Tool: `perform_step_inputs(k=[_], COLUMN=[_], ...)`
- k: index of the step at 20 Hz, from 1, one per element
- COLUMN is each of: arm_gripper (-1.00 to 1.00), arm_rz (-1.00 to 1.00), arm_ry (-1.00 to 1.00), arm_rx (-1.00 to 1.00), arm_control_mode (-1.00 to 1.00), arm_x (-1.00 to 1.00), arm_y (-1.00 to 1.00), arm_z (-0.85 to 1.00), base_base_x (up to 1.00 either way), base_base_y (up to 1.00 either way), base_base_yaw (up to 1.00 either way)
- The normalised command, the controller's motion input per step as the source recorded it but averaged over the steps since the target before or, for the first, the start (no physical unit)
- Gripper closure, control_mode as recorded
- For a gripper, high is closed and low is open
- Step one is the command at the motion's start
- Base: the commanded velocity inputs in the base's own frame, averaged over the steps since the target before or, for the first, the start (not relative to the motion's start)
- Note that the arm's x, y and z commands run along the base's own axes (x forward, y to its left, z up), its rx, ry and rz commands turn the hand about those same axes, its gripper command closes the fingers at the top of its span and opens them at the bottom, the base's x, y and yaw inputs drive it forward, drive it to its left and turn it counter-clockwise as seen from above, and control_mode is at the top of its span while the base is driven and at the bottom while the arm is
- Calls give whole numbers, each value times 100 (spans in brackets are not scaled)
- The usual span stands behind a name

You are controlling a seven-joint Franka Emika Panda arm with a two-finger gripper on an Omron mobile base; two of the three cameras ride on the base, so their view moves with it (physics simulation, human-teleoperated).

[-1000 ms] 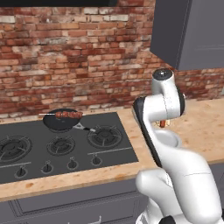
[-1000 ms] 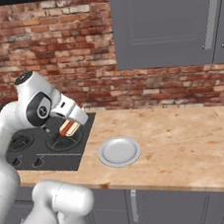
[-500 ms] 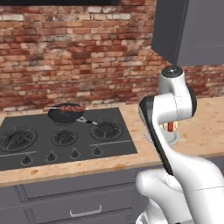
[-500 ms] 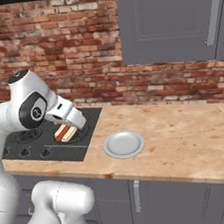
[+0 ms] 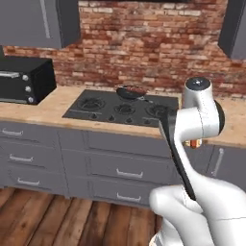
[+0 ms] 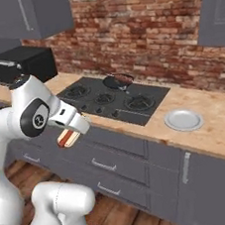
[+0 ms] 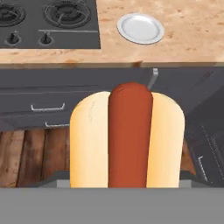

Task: Place the cold items (corn and pear) from the fridge in one tupperware on the dining counter. Place the warm items (kebab skewer and hot dog) in the stove area in another tupperware.

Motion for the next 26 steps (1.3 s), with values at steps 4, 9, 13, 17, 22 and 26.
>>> perform_step_inputs(k=[4, 9, 13, 17, 22, 26], arm_gripper=[100, 100, 100, 100, 100, 100], arm_rz=[0, 0, 0, 0, 0, 0], arm_ry=[0, 0, 0, 0, 0, 0], arm_rx=[0, 0, 0, 0, 0, 0], arm_control_mode=[100, 100, 100, 100, 100, 100], arm_x=[0, 0, 0, 0, 0, 0], arm_y=[0, 0, 0, 0, 0, 0], arm_z=[0, 0, 0, 0, 0, 0], base_base_x=[-87, -63, -47, -59, -6, -2], base_base_y=[66, 31, 19, 15, 98, 100], base_base_yaw=[92, 100, 100, 81, 42, 25])
